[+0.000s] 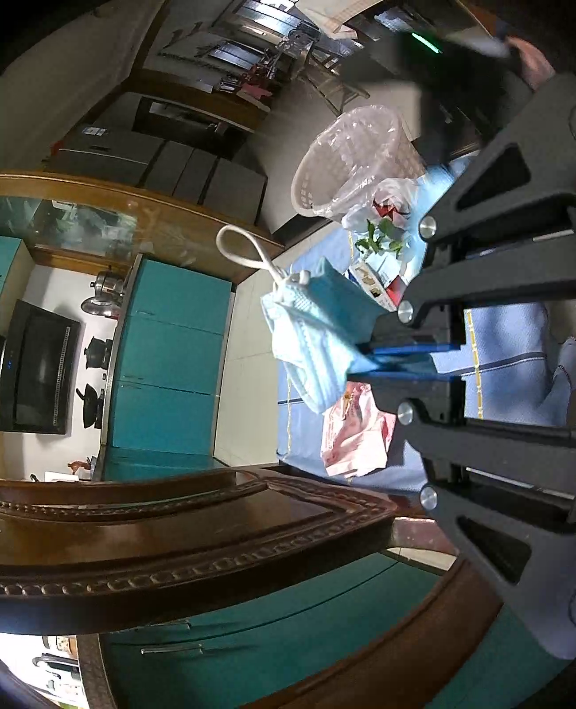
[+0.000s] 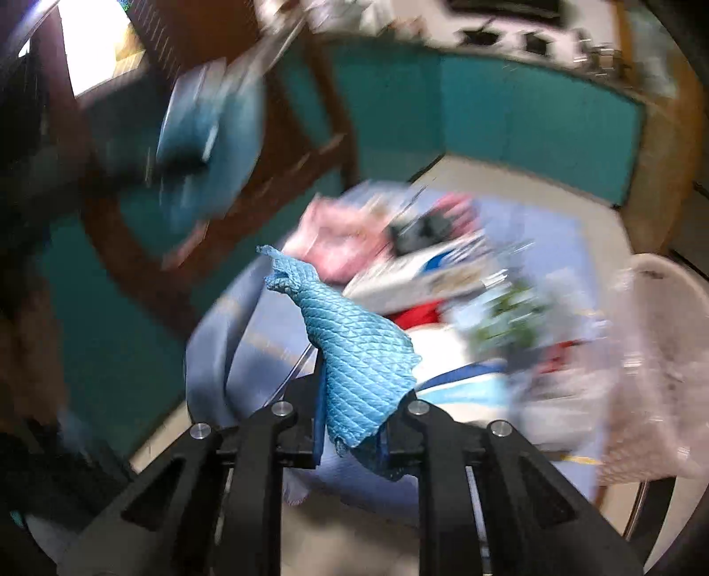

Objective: Collect trash
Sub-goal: 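Lift the blue mesh cloth with the right tool toward the wastebasket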

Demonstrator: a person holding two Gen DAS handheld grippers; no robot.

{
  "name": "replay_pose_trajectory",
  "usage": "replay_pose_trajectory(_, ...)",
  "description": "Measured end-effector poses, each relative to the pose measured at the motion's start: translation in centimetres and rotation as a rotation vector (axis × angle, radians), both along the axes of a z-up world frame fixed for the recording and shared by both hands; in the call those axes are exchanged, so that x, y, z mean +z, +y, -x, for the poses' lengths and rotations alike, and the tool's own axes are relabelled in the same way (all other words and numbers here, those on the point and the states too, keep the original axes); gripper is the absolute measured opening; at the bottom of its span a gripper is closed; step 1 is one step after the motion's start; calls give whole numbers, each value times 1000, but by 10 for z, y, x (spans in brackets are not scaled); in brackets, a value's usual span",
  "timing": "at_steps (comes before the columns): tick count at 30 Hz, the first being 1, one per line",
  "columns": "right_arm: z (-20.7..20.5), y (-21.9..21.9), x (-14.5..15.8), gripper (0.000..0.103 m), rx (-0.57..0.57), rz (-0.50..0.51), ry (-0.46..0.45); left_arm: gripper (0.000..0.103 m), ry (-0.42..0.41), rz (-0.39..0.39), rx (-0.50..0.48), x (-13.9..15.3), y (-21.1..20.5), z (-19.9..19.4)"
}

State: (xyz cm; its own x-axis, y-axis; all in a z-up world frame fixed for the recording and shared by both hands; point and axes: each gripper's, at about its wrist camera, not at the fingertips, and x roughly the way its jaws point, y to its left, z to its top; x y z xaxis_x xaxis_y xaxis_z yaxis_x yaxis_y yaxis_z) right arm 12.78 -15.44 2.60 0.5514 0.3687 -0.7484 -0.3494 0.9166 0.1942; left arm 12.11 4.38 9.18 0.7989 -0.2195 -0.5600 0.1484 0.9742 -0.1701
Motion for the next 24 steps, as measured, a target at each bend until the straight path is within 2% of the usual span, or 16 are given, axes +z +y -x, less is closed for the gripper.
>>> replay_pose_trajectory(3,11,-37,31,18,-119,-7,-58,7,16,0,-8,-3,-4,3)
replay_pose_trajectory(7,22,-59,42,18,-195,-4,-54,7,61,11,-12,-13,-9,7)
replay_pose_trajectory(13,26,-46,36,18,-169,18,-50,7,105,-11,-1,-30,-17,11)
replay_pose_trajectory(24,25,-51,26,18,-183,8,-45,7,169,-56,27,-54,-24,1)
